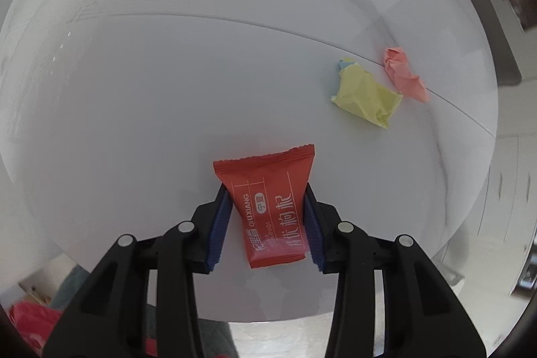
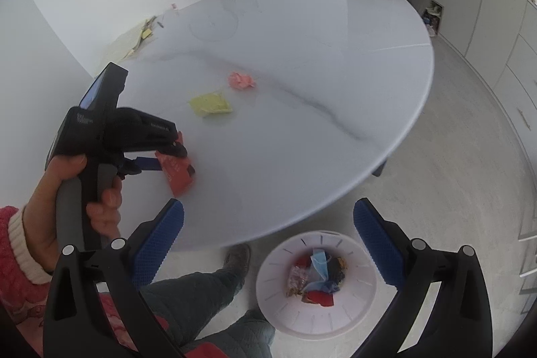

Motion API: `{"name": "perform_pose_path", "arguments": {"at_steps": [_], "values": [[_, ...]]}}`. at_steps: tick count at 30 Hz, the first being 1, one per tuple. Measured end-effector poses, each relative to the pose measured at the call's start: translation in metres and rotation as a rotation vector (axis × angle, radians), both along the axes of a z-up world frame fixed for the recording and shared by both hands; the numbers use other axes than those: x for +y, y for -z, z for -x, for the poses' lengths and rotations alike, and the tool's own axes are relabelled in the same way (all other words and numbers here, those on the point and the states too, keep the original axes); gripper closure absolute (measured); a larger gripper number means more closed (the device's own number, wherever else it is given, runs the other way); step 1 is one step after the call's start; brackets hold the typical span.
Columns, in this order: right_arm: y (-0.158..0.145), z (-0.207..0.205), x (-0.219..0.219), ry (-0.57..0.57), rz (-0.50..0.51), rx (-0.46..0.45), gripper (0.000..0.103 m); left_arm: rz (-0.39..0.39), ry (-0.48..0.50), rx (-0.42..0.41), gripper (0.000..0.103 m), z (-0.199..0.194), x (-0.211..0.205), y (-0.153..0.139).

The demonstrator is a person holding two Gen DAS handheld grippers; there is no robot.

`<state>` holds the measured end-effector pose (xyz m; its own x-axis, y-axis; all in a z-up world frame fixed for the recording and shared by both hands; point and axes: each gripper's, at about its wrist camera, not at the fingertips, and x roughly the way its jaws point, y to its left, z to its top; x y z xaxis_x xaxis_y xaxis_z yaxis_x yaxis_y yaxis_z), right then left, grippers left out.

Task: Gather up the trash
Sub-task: 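Grasp the yellow crumpled paper with the right tool while the left tool lifts the packet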

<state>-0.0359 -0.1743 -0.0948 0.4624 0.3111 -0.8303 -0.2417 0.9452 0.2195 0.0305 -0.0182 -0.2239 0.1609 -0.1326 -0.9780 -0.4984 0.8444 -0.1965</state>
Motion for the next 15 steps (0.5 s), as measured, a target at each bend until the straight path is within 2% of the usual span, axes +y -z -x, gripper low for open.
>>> {"name": "perform_pose_path", "arguments": {"at_steps": [5, 11, 15], "values": [[0.017, -0.037, 0.028, -0.043, -0.022, 0.038, 0.003, 0.007, 0.152, -0.02, 0.063, -0.015, 0.019, -0.024], [0.039, -0.093, 0.067, 0.084, -0.077, 0.084, 0.003, -0.055, 0.315, -0.098, 0.063, -0.032, 0.063, -0.065], [0.052, -0.124, 0.101, 0.124, -0.017, 0.032, 0.003, -0.103, 0.487, -0.173, 0.063, -0.055, 0.09, -0.079]]}}
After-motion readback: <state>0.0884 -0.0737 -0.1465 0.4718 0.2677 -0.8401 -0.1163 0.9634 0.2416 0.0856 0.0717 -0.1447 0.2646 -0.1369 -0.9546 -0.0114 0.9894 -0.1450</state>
